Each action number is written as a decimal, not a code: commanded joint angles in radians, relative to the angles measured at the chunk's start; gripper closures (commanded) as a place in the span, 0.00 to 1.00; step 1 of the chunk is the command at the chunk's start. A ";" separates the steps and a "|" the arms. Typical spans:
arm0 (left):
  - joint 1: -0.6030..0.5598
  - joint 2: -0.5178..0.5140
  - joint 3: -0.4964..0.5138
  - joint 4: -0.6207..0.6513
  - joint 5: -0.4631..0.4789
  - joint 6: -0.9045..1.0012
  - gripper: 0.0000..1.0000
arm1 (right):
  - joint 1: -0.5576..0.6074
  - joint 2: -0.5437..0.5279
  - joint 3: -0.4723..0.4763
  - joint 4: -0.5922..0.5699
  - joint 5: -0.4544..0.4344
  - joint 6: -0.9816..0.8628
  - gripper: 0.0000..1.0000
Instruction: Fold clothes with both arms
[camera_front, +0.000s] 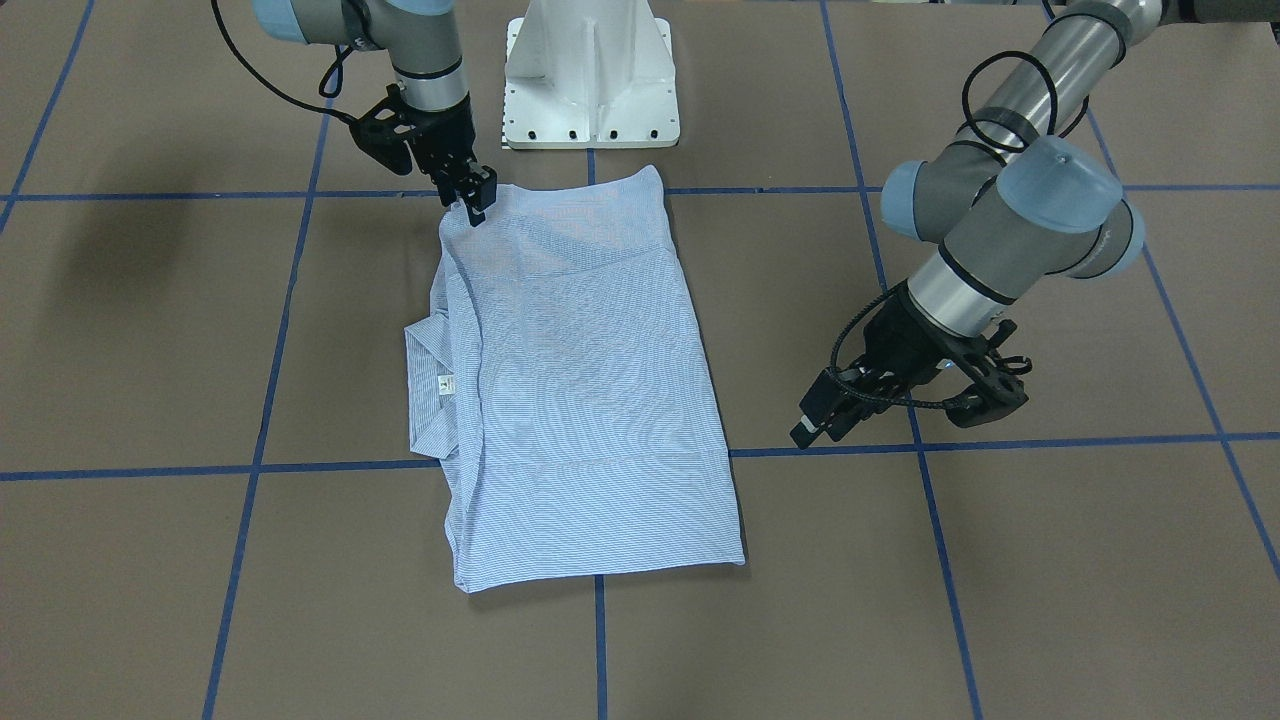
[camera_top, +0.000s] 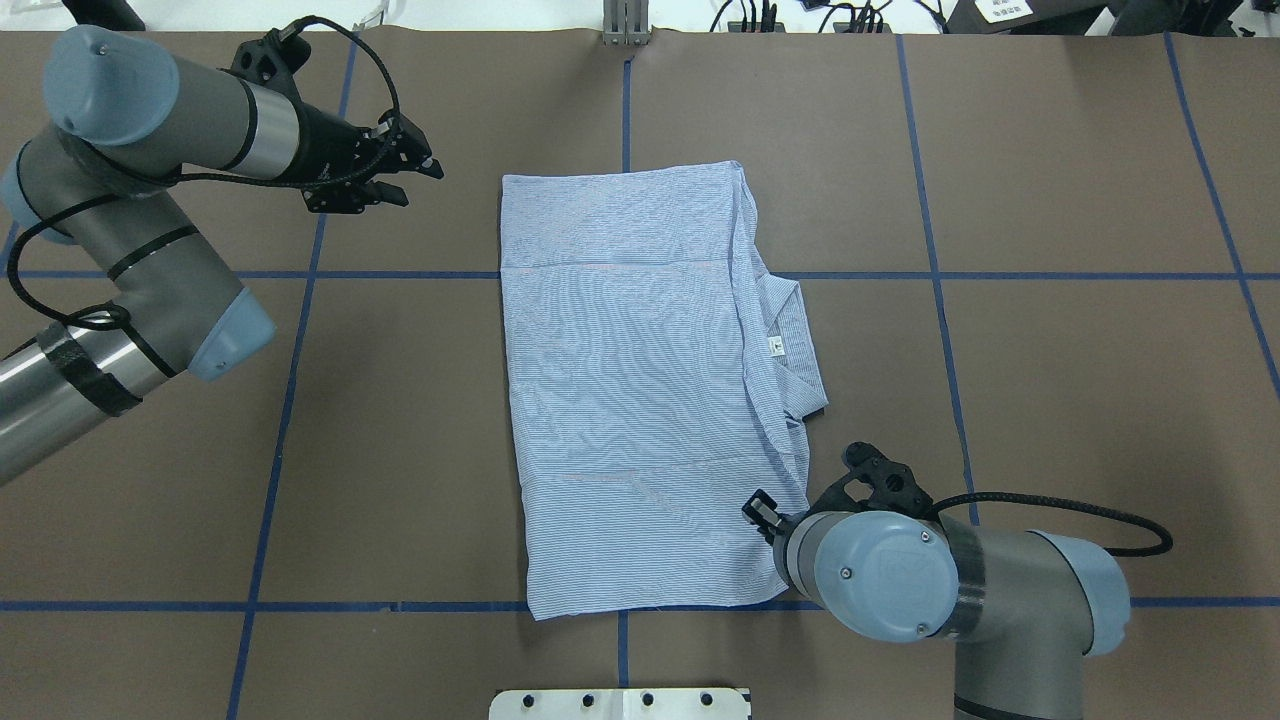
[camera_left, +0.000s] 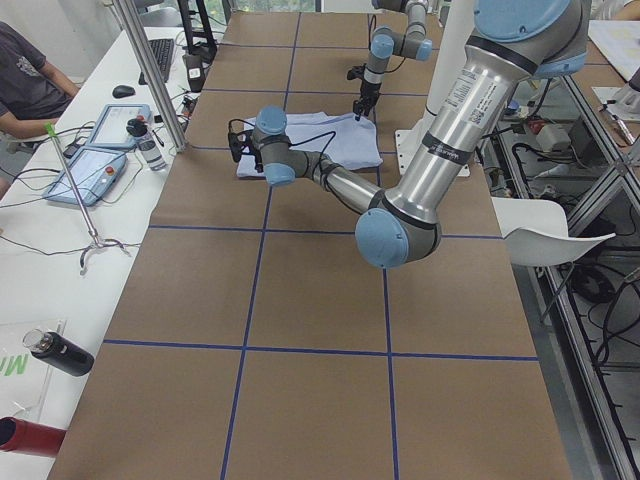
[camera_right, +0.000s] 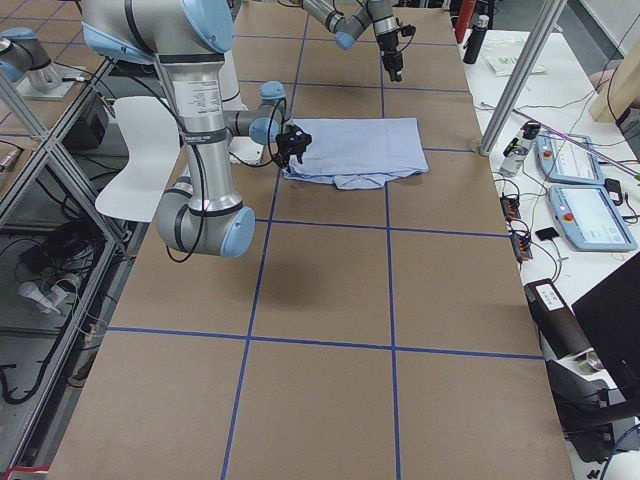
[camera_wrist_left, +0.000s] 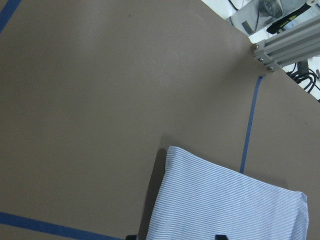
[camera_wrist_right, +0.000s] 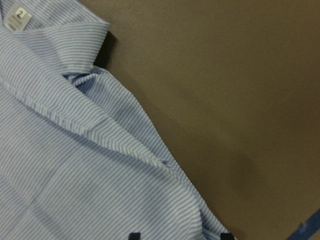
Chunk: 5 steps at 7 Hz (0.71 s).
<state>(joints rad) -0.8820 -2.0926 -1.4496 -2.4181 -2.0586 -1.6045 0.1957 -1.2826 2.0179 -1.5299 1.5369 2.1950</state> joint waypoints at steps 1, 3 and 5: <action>0.000 0.000 0.000 0.001 0.000 0.000 0.40 | -0.001 0.000 -0.011 0.002 -0.007 0.003 0.38; 0.000 0.000 0.000 0.001 0.002 0.002 0.40 | -0.001 0.008 -0.031 0.008 -0.009 0.005 0.39; 0.000 0.000 -0.002 0.001 0.002 0.002 0.40 | 0.002 0.009 -0.047 0.010 -0.020 -0.004 0.39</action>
<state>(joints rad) -0.8820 -2.0924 -1.4506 -2.4176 -2.0573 -1.6037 0.1967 -1.2764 1.9771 -1.5216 1.5209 2.1941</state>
